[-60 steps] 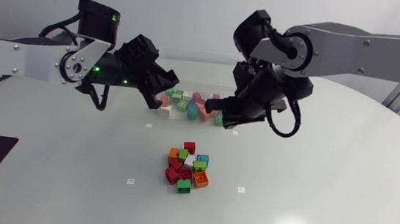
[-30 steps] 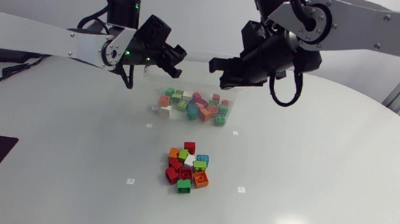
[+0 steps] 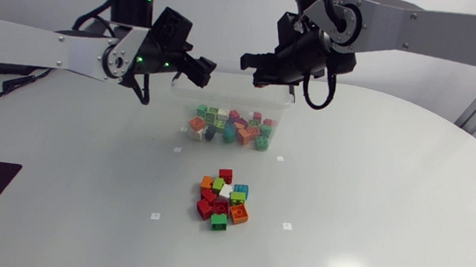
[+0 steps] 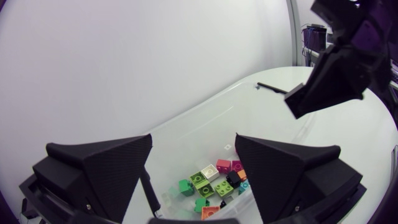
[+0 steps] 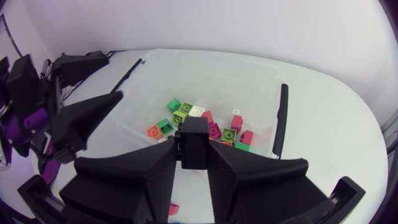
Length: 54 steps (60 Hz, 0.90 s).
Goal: Place the duplo bricks in the container
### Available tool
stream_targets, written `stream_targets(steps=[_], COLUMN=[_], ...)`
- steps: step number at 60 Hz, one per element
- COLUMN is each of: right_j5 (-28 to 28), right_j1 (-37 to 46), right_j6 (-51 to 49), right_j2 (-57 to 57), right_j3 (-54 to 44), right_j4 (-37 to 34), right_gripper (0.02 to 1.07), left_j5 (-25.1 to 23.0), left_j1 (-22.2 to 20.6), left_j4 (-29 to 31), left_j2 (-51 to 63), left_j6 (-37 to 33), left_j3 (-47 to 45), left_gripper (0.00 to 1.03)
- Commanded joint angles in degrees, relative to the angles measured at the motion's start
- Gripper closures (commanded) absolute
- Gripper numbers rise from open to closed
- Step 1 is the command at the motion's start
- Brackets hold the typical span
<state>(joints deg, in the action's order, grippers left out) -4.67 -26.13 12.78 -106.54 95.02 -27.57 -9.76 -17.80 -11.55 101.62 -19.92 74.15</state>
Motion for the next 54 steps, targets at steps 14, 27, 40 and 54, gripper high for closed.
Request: stream_targets(steps=[14, 27, 40, 54], right_j5=[0.9, 4.1, 4.5, 4.5], right_j1=[1.2, 1.3, 2.0, 2.5], right_j6=[-1.4, -2.6, -3.8, -3.9], right_j2=[-7.3, -11.8, -12.3, -4.8], right_j3=[6.5, 10.6, 12.9, 9.7], right_j4=[1.6, 1.8, 1.6, 0.6], right_gripper=[0.84, 0.64, 0.29, 0.08], left_j5=[-5.3, -12.2, -12.9, -11.1], left_j1=[0.4, 1.0, -3.8, -7.2], left_j4=[2.7, 8.7, 17.7, 24.5], left_j2=[-14.0, -17.4, -18.8, -18.3], left_j6=[-6.4, -14.7, -21.8, -20.4], left_j3=[-14.8, -22.6, -27.9, -28.9], left_gripper=[0.06, 0.07, 0.07, 0.09])
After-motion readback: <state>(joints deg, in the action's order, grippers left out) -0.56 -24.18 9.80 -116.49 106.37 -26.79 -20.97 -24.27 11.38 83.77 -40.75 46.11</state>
